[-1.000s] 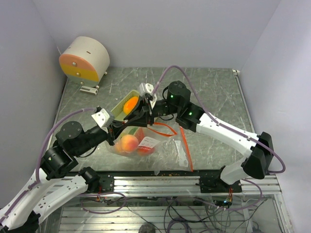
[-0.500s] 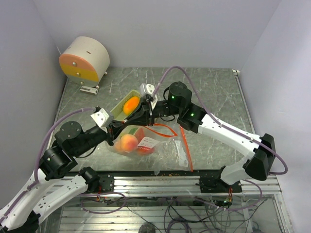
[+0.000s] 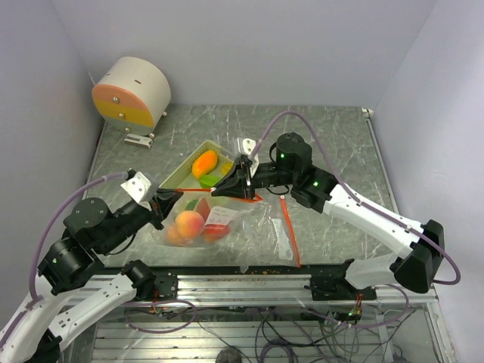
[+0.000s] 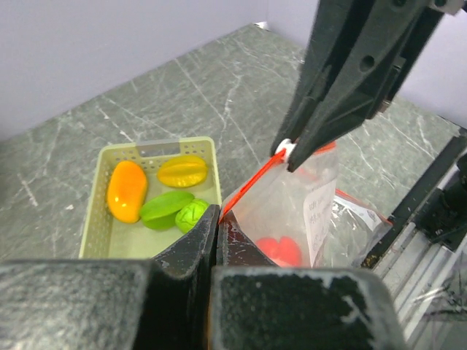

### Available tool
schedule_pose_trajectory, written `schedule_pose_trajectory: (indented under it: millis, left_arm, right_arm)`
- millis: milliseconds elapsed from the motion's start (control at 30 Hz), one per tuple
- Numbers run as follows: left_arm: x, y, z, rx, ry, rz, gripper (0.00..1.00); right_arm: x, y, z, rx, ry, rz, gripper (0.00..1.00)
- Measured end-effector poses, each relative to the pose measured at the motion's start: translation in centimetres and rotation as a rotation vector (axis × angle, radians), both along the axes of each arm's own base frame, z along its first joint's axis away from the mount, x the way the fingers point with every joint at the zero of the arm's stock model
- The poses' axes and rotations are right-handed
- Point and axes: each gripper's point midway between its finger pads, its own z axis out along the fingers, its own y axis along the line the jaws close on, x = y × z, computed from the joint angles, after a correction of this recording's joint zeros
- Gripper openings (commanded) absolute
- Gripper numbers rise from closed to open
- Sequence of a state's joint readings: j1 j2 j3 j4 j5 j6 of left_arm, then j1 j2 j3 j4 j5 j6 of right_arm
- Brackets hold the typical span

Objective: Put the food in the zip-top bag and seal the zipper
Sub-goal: Zip the zipper food storage bag, then place the zipper food storage bag at the corner of the board.

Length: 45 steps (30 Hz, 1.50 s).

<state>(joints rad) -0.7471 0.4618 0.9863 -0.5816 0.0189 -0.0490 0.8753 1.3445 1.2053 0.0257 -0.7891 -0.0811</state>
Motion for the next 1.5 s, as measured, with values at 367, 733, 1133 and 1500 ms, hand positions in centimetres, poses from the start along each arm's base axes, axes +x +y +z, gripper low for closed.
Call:
schedule_pose_trajectory:
  millis: [367,733,1133,1500]
  left_arm:
    - [0.8,6.2,4.2,-0.078,-0.062,0.295,0.07]
    - [1.2,10.1,4.7,-0.092,-0.075,0.487,0.07]
    - [1.6,14.3,5.2,-0.123,-0.089,0.714,0.07]
    - [2.0,20.7,1.3,-0.141,-0.021,1.231,0.30]
  right_arm:
    - [1.0,-3.0,-1.4,-0.020,-0.010,-0.133,0.00]
    - [3.7,-3.8,-2.8,-0.051,0.006,-0.257,0.05]
    - [7.3,-5.0,-2.5,-0.065,0.127,-0.484,1.00]
    - [11.8,-7.7,-8.3,-0.246,0.351,-0.863,1.00]
